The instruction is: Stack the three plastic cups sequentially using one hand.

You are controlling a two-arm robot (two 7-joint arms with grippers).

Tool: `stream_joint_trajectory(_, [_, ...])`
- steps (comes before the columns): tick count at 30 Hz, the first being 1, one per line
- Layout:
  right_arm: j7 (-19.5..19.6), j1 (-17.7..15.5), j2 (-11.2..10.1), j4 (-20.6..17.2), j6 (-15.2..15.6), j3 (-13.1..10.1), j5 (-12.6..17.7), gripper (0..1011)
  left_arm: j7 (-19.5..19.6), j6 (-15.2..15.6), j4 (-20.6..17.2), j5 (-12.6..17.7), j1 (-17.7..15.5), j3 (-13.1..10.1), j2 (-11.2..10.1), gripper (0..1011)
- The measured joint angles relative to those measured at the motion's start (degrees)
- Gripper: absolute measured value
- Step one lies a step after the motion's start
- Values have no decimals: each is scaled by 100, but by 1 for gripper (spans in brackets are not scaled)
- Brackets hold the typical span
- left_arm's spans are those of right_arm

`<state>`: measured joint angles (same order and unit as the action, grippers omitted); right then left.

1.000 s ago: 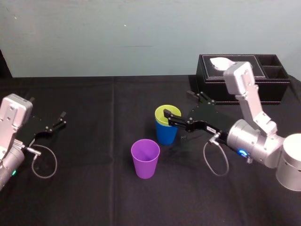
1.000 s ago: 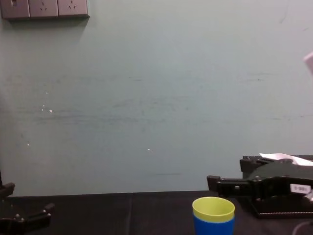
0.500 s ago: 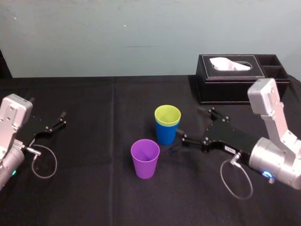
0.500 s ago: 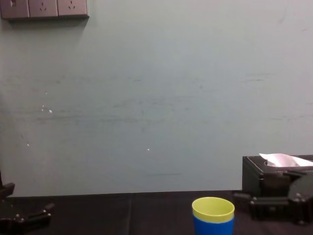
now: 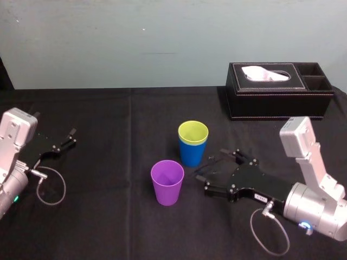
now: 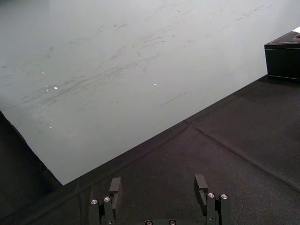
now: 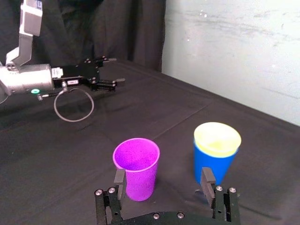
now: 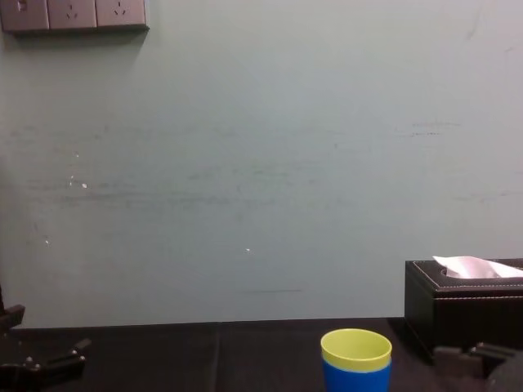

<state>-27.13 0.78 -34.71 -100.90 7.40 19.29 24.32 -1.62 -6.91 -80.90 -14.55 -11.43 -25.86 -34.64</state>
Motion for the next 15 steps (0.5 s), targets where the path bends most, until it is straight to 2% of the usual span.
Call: stream_joint_trajectory(15, [33,-28,165,294,-164,325,-128,1004,0,0,0,0,0,0,0,1010])
